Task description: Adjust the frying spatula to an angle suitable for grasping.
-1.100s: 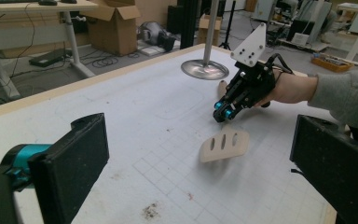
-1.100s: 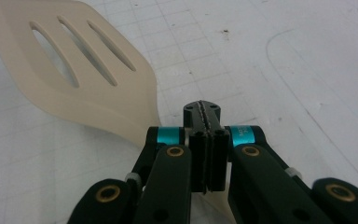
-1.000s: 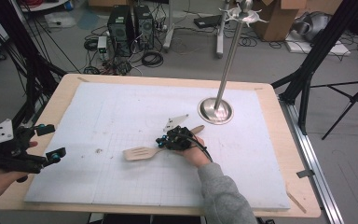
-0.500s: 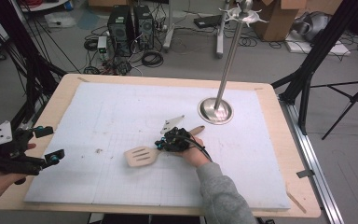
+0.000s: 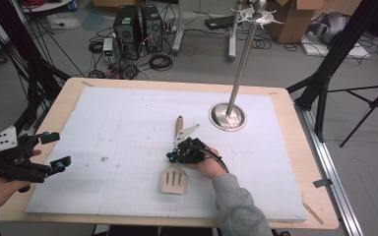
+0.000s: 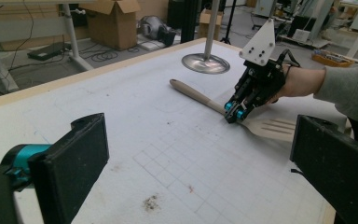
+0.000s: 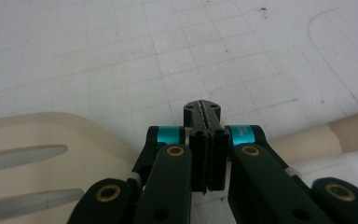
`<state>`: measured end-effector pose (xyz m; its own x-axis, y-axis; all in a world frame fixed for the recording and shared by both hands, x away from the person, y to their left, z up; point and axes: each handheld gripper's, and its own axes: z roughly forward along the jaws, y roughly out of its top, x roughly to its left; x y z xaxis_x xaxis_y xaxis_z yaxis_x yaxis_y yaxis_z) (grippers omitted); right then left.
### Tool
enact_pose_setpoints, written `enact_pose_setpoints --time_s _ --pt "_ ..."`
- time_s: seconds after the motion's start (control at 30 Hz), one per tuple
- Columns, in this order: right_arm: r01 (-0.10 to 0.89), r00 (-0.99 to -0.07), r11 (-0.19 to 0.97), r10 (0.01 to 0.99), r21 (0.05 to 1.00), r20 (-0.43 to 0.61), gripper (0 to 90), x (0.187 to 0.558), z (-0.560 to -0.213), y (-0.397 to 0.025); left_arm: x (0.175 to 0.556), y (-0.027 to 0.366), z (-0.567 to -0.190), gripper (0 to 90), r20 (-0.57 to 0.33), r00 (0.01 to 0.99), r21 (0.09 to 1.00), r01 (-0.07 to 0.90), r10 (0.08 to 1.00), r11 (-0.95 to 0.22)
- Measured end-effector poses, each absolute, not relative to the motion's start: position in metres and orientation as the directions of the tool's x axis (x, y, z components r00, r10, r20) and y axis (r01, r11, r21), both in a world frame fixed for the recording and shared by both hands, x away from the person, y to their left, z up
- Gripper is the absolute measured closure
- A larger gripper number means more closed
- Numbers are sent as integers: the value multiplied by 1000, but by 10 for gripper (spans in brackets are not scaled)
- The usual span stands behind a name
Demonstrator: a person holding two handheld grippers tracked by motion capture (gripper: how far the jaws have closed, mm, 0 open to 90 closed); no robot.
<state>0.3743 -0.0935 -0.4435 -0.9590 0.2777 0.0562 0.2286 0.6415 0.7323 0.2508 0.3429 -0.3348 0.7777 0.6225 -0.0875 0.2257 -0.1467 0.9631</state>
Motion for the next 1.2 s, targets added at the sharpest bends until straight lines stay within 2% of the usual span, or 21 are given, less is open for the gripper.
enact_pose_setpoints --time_s 0.73,1.03,1.1,1.2 --pt "251 -959 644 268 723 95 900 350 -442 -145 273 321 -336 48 -96 818 960 227 567 -164" --pt "257 -957 652 277 713 92 900 346 -440 -150 281 313 -336 48 -95 832 958 225 547 -176" --pt "241 -960 632 268 737 83 900 346 -436 -151 281 312 -336 49 -93 831 958 224 548 -178" --pt "242 -948 594 314 768 56 900 353 -427 -152 281 313 -338 48 -94 828 957 229 553 -179"
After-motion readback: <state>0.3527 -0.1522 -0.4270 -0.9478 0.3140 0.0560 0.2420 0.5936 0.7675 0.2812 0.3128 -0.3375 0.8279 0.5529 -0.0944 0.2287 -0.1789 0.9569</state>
